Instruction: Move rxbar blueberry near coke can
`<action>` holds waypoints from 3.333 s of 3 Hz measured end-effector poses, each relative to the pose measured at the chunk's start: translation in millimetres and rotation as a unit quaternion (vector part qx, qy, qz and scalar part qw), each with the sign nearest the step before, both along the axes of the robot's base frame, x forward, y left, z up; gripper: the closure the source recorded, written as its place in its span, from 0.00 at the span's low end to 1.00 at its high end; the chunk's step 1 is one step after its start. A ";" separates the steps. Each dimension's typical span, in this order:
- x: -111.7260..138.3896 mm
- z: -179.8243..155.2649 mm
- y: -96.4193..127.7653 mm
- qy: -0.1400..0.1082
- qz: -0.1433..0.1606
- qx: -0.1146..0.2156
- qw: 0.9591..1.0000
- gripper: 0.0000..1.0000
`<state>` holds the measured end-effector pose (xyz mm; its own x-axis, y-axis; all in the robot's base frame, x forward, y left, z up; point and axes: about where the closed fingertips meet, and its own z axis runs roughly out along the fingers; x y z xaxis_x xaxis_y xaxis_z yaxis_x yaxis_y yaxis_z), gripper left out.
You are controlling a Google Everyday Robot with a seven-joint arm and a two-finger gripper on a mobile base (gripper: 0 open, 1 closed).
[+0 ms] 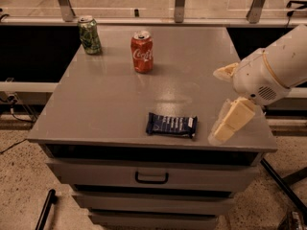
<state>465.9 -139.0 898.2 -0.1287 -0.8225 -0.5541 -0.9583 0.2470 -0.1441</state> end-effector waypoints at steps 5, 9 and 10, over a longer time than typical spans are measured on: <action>-9.2 -31.9 82.1 0.003 -0.040 0.023 0.999 0.00; -0.7 -52.5 67.9 0.005 -0.006 0.009 1.000 0.23; -1.3 -51.6 69.6 0.004 -0.006 0.009 1.000 0.46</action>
Offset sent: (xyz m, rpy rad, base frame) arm 0.0124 0.0402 0.0167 0.1065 -0.0359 0.0473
